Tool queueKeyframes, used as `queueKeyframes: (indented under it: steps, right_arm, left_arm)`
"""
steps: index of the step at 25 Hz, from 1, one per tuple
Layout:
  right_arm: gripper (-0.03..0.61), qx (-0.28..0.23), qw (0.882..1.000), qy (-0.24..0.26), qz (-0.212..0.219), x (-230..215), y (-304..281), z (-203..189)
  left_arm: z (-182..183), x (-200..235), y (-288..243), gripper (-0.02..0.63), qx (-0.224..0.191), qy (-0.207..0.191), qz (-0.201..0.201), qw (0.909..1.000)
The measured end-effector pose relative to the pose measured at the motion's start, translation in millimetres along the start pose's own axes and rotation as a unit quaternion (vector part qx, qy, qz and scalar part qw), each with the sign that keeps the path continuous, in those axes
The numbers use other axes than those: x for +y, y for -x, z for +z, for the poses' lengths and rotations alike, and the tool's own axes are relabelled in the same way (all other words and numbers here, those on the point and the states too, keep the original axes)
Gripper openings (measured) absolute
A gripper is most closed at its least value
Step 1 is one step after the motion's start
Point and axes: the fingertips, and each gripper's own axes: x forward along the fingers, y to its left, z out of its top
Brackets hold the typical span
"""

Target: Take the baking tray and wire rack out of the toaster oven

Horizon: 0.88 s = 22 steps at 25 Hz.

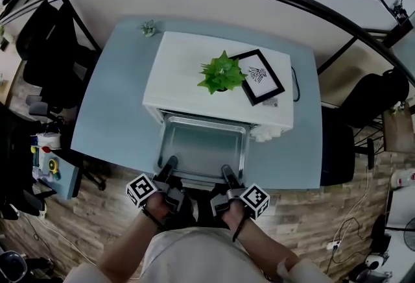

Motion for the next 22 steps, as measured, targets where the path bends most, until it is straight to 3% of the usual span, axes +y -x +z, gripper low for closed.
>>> queueKeyframes:
  steps: [10,17,22]
  right_arm:
    - [0.023,0.051,0.998,0.015,-0.015,19,40,-29]
    - [0.023,0.094,0.994,0.057,0.0,44,27,-56]
    - [0.025,0.153,0.983,0.099,0.0,63,18,-92]
  left_arm:
    - [-10,-21,51,0.052,0.008,0.018,-0.007,0.9998]
    - [12,-32,79,0.052,-0.034,0.032,-0.025,0.9986]
    - [30,-31,116,0.052,-0.072,0.037,-0.027,0.9963]
